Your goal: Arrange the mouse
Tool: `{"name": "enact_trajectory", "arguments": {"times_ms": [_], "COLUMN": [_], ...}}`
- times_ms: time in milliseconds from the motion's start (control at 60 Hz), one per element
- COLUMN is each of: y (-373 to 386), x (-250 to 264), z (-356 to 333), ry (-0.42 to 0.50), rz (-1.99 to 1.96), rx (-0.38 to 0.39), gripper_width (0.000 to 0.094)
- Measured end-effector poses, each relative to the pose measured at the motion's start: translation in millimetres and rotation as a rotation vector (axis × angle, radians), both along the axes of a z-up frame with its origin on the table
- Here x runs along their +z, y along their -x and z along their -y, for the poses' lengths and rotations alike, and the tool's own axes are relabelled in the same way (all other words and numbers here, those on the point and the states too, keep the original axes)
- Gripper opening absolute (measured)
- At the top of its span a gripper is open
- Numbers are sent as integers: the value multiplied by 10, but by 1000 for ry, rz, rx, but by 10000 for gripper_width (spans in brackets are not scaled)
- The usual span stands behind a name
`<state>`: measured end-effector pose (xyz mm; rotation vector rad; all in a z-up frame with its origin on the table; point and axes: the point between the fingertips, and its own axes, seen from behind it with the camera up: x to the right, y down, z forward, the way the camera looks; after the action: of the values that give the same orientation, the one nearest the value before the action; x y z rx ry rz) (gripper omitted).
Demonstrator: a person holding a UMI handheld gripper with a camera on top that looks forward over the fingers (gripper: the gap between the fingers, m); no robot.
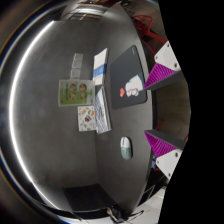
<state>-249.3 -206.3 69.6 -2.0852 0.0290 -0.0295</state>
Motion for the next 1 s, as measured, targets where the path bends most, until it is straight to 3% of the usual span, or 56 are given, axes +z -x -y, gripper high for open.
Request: {"name": "enact_trajectory", "arguments": {"times_ms": [283, 417, 533, 1000], "y": [1102, 1611, 1779, 2274], "x": [-514, -745, -776, -870], "z": [-645, -957, -1326, -2401], "ry": [37, 74, 66, 147], "rz": [-88, -125, -110, -4], "rx": [279, 364, 334, 43], "gripper_width": [830, 831, 826, 848]}}
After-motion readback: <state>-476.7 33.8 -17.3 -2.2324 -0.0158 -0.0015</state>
